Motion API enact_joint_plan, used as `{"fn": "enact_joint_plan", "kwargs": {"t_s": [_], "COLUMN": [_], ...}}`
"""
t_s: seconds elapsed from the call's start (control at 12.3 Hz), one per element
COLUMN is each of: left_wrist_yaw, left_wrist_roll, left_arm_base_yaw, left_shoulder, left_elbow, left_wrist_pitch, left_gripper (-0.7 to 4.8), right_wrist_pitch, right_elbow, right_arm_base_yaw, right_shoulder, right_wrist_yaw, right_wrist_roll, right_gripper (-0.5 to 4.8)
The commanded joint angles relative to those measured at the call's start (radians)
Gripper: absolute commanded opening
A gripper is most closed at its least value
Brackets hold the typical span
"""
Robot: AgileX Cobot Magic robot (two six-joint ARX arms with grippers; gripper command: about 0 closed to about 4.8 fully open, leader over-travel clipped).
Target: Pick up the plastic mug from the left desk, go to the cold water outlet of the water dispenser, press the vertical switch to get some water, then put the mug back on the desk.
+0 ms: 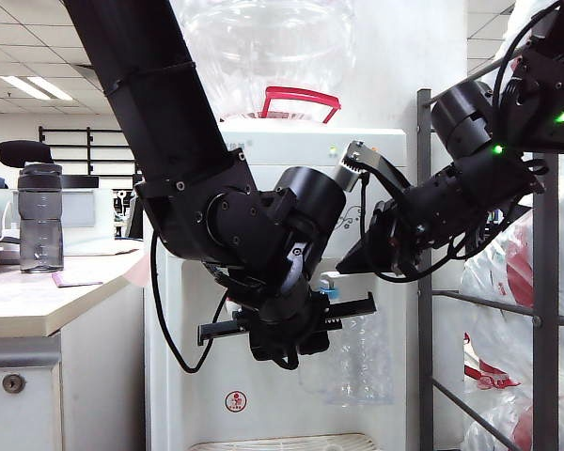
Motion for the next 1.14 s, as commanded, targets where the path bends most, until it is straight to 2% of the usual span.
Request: {"fn": "enact_joint_plan", "kwargs": {"t_s": [0.08, 1.14], "left_wrist_yaw": [0.04, 0.04], "left_wrist_roll": [0.004, 0.004], "left_arm_base_yaw": [-0.01, -0.01], "left_shoulder": [-0.009, -0.009], "left_elbow": [0.003, 0.003], "left_wrist_pitch": [0.029, 0.028], "left_gripper": [-0.07, -0.07], "right_wrist_pitch": [-0.046, -0.115], "right_elbow": [0.0, 0.0], "right_arm_base_yaw": [0.002, 0.002], "right_shoulder": [-0.003, -0.003], "right_wrist_yaw": [0.02, 0.007], "right_wrist_roll": [0.008, 0.009], "right_gripper": [-0.05, -0.05]}}
